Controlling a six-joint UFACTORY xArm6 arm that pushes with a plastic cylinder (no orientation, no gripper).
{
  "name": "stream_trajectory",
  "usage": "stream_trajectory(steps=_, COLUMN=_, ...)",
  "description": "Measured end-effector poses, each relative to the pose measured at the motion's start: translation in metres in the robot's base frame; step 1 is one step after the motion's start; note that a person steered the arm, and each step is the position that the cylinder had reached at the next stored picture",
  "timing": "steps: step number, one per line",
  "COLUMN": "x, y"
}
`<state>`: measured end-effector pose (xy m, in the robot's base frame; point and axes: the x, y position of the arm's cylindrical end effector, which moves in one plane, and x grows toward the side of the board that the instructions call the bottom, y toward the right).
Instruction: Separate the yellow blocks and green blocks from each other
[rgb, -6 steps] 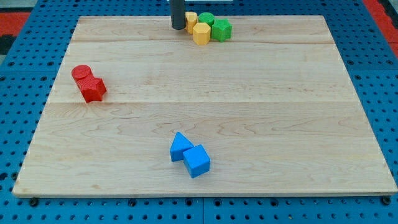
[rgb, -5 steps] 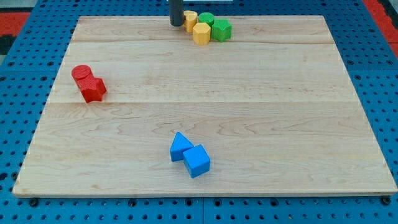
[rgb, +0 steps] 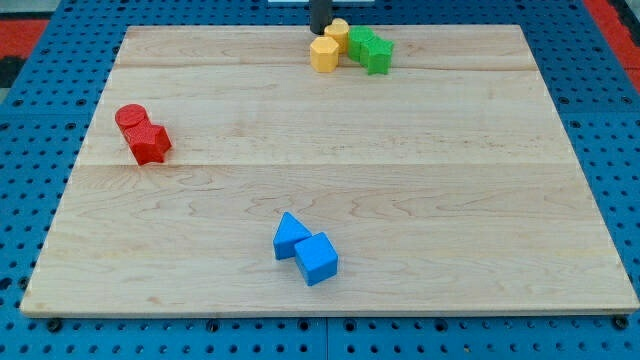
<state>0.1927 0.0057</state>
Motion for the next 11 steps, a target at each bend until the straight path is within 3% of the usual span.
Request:
stream_trajectory(steps=1, x=-0.001, y=0.037)
stream_trajectory(steps=6, x=0.0, y=0.076)
stream_trajectory(steps=11, x=0.068, y=0.074)
